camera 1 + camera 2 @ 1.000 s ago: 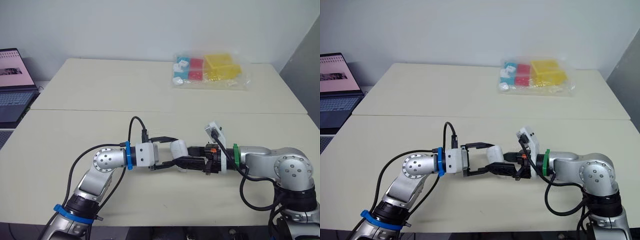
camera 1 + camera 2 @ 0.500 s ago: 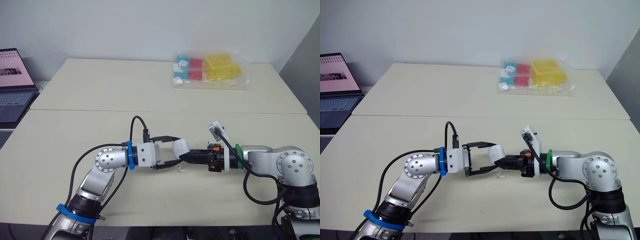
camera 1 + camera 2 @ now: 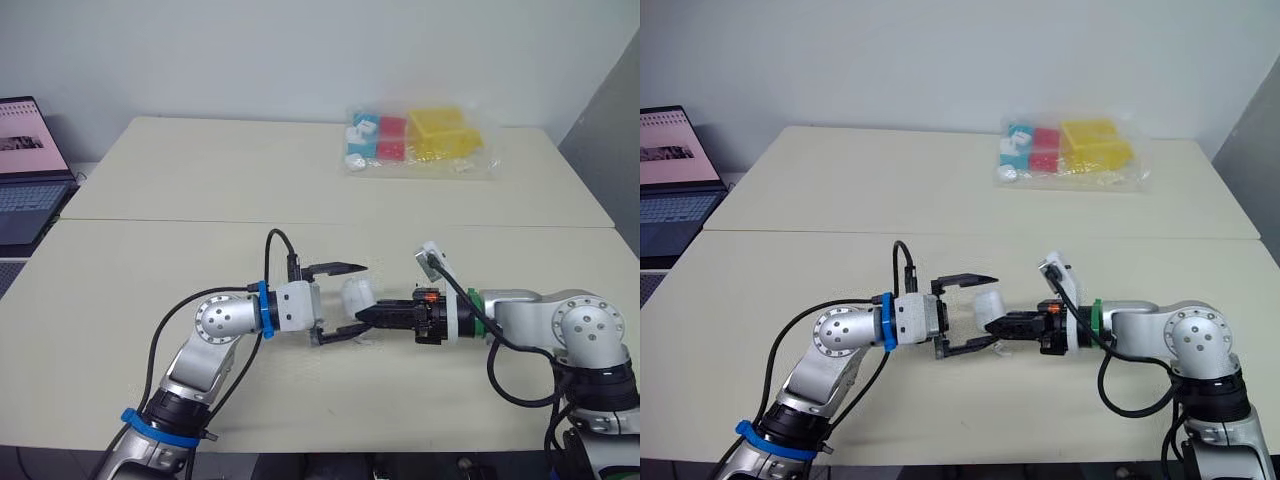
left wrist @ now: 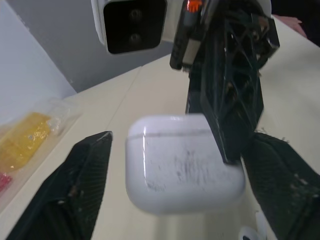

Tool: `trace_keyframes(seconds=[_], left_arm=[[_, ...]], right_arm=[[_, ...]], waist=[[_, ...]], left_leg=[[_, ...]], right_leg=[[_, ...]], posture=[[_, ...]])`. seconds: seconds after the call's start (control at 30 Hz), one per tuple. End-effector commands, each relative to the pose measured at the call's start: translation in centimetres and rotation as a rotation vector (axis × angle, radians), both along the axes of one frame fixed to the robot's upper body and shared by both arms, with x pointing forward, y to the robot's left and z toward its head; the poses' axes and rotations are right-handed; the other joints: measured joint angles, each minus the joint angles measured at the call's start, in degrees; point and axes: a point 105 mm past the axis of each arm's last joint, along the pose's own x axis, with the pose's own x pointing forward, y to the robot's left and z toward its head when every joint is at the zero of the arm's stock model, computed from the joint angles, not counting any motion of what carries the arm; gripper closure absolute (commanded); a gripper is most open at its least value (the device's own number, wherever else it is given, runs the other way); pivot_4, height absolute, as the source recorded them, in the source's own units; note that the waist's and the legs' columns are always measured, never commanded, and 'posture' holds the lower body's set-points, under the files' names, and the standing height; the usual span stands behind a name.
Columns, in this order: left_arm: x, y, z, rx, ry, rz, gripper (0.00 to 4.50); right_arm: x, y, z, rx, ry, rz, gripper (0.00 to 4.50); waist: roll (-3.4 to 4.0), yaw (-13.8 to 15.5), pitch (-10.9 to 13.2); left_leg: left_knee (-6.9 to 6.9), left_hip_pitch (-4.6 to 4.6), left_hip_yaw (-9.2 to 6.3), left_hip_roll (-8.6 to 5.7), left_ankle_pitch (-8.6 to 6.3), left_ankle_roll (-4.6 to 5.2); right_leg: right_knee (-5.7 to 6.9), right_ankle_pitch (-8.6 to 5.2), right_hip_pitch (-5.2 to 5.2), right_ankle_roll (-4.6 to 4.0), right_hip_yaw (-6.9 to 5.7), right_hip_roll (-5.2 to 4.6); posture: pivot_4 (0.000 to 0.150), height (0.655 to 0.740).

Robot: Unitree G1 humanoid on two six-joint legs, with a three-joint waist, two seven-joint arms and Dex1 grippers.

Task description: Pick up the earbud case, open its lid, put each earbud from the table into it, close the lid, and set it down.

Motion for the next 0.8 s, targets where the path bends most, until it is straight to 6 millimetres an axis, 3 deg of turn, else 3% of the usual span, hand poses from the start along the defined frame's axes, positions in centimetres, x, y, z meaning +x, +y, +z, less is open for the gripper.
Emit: trace_keyframes(seconds=[0.03, 0.2, 0.27, 0.37, 0.53, 0.8], left_arm=[[0.0, 0.2, 0.9, 0.016, -0.032, 0.0, 0.0], [1.0, 2.7, -1.5, 0.096, 0.316, 0.103, 0.0], [1.0, 3.0, -1.7, 0.111, 0.408, 0.121, 0.0], [0.5, 2.9, -1.3, 0.111, 0.607, 0.13, 0.0], [-0.4, 1.0, 0.3, 0.157, 0.66, 0.09, 0.0], [0.6, -1.6, 0.5, 0.221, 0.563, 0.119, 0.0]], right_arm=[[-0.2, -0.3, 1.2, 0.001, -0.054, 0.032, 3.77], [0.7, -2.4, 1.5, -0.171, -0.168, 0.033, 3.77], [1.1, -3.0, 1.5, -0.226, -0.213, 0.041, 3.77], [2.0, -5.0, 1.2, -0.453, -0.403, 0.107, 3.77], [2.9, -6.7, 1.2, -0.738, -0.69, 0.334, 3.77], [3.2, -4.7, 2.2, -0.728, -0.8, 0.477, 3.77]], waist=[[0.0, 0.0, 0.0], [0.03, -0.2, 0.0], [0.03, -0.2, 0.0], [0.08, -0.1, 0.1], [0.08, -0.1, 0.1], [0.08, -0.2, 0.1]], left_leg=[[0.0, 0.0, -0.01, -0.01, 0.0, 0.0], [0.02, 0.02, -0.01, 0.0, 0.0, 0.0], [0.01, 0.03, -0.03, -0.02, 0.0, 0.0], [-0.02, -0.02, -0.07, -0.02, 0.0, 0.0], [-0.01, -0.02, -0.06, -0.07, 0.0, 0.0], [0.01, 0.02, -0.05, -0.04, 0.0, -0.01]], right_leg=[[0.0, 0.0, 0.0, 0.0, -0.03, 0.01], [0.02, 0.0, -0.01, 0.01, -0.01, 0.03], [0.01, -0.01, -0.02, 0.01, -0.04, 0.08], [-0.03, -0.01, -0.05, 0.0, -0.06, 0.14], [-0.12, -0.02, -0.05, 0.01, -0.09, 0.12], [-0.03, -0.02, -0.08, -0.01, -0.01, 0.31]], posture=[[0.15, 0.74], [0.15, 0.74], [0.15, 0.74], [0.15, 0.74], [0.15, 0.74], [0.15, 0.74]])
